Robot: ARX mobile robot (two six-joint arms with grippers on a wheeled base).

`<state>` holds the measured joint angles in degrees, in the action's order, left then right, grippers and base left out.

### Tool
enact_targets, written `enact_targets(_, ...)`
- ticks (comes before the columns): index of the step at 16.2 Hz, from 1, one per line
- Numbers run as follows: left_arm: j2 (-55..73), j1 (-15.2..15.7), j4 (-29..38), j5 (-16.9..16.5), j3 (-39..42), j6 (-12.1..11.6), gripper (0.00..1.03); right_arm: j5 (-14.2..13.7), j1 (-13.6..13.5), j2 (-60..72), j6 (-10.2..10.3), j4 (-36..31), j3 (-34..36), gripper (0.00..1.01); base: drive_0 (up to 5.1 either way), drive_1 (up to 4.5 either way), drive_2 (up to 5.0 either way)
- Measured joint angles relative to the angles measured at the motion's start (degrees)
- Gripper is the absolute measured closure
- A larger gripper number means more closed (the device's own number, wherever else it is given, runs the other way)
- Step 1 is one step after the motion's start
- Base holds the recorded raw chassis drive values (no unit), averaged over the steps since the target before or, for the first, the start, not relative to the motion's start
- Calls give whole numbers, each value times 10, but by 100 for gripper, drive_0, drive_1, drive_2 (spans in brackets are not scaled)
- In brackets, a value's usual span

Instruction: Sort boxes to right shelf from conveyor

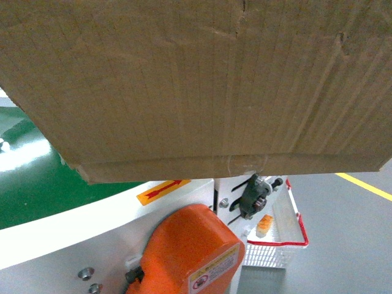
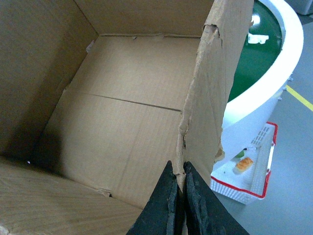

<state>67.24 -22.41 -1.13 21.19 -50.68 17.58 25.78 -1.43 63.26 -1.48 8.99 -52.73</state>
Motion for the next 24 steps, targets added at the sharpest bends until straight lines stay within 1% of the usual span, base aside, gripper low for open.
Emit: enact_targets(24,0,0,0,0,0,0,100,0,0,0,0,0,0,99,-138,-138,-138)
